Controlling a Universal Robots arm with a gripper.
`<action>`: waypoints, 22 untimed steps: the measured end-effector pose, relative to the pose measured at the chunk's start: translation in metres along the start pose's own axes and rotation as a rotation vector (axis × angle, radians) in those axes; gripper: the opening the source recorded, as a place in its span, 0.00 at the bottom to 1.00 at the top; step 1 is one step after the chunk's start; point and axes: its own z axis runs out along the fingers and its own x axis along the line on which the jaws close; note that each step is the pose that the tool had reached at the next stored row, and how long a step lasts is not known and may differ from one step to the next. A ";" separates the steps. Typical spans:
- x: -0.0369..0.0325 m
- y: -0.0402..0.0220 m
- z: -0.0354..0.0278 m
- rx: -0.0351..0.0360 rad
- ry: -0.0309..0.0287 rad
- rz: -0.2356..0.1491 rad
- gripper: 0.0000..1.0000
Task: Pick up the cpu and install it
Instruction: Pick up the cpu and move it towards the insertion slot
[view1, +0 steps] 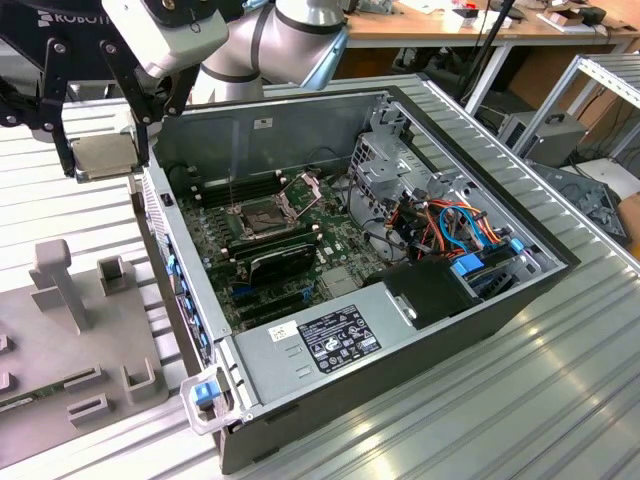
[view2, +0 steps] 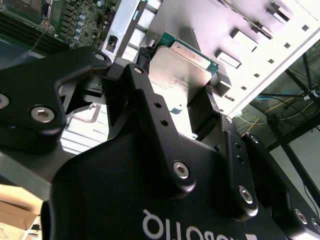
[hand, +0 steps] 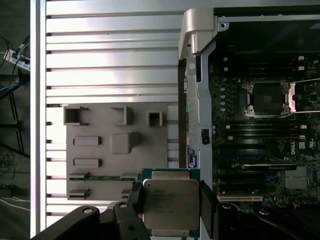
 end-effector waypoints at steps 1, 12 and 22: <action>-0.0012 0.0000 0.0000 0.0000 0.0000 0.000 0.55; -0.0150 0.0002 -0.0005 0.0000 0.0000 0.000 0.55; -0.0287 0.0004 -0.0011 0.0000 0.0001 0.000 0.55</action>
